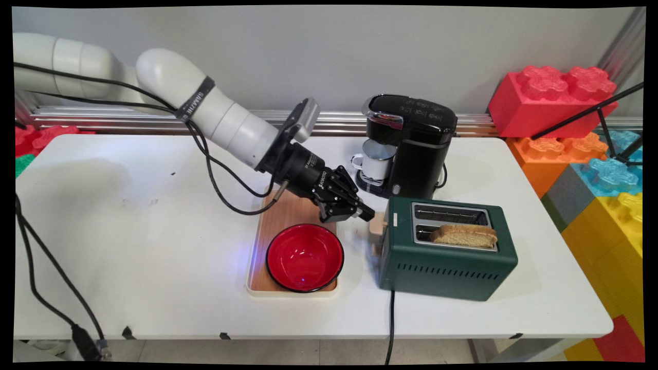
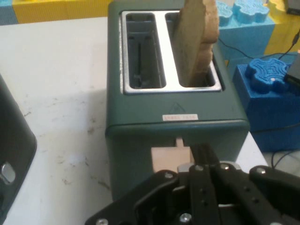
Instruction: Press the toaster switch
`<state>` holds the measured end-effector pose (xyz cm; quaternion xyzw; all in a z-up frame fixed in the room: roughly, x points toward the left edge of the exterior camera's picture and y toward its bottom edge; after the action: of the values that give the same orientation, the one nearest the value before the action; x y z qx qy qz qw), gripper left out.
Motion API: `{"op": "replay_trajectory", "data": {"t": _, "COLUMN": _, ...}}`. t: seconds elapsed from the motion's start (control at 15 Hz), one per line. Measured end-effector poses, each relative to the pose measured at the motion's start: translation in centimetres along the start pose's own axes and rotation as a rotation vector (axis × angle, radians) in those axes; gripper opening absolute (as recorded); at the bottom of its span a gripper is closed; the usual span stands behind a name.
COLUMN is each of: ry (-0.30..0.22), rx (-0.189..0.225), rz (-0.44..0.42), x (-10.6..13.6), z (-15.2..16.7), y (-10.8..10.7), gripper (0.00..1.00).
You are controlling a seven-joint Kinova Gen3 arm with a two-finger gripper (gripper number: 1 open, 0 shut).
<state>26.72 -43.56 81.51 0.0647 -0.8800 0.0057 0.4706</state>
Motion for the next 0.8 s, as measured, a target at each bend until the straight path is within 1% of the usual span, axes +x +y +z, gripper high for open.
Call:
{"op": "replay_trajectory", "data": {"t": 0.47, "ry": 0.021, "rx": 0.008, "rz": -0.019, "x": -0.8, "z": 1.4, "y": -0.3, "gripper": 0.00}}
{"op": "replay_trajectory", "data": {"t": 0.8, "ry": 0.025, "rx": 0.011, "rz": -0.035, "x": -1.3, "z": 2.0, "y": -0.2, "gripper": 0.00}}
